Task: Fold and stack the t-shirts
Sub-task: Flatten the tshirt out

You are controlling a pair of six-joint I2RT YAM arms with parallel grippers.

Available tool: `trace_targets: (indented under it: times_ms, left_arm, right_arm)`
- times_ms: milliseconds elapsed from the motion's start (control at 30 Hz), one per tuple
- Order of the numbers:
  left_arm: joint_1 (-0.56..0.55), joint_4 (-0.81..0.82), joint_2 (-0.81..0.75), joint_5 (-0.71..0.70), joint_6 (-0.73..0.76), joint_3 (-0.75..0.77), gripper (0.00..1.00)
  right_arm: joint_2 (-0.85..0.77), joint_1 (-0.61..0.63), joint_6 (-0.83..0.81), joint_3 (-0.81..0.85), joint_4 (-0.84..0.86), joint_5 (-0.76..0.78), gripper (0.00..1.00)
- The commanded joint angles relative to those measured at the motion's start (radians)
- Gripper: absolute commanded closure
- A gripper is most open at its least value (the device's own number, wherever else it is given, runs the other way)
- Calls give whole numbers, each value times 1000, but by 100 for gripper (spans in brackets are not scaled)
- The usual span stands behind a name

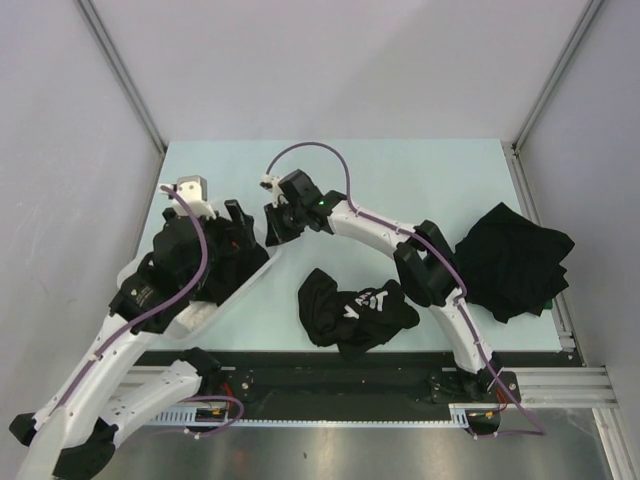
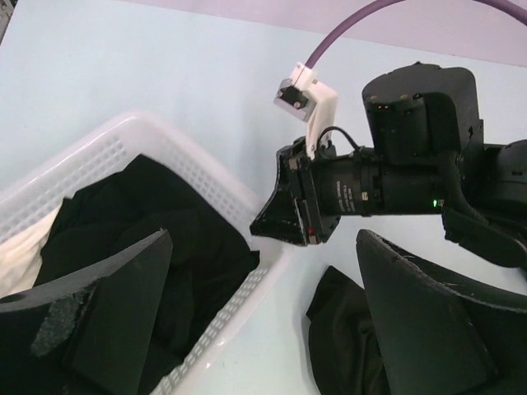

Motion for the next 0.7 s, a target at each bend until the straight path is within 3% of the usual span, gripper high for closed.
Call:
trace_targets:
  times_ms: [0, 200, 233, 300, 400, 667]
  left_arm:
    - [-4, 39, -2, -9, -20, -4, 1]
    - [-3, 46, -22, -6, -35, -35, 0]
    - [-3, 47, -23, -3, -37, -36, 0]
    - [-3, 42, -23, -2, -38, -35, 0]
    - [-3, 37, -28, 6, -38, -36, 1]
    - [-3, 19, -34, 26, -54, -58, 0]
  right_arm:
    - [76, 84, -59, -75, -291, -109, 100]
    - [56, 87, -74, -112, -285, -56, 100]
    - [54, 84, -65, -110, -285, -47, 98]
    - [51, 76, -62, -107, -286, -35, 83]
    - [48, 68, -56, -106, -282, 0, 75]
    - [-4, 2, -24, -109, -274, 109, 68]
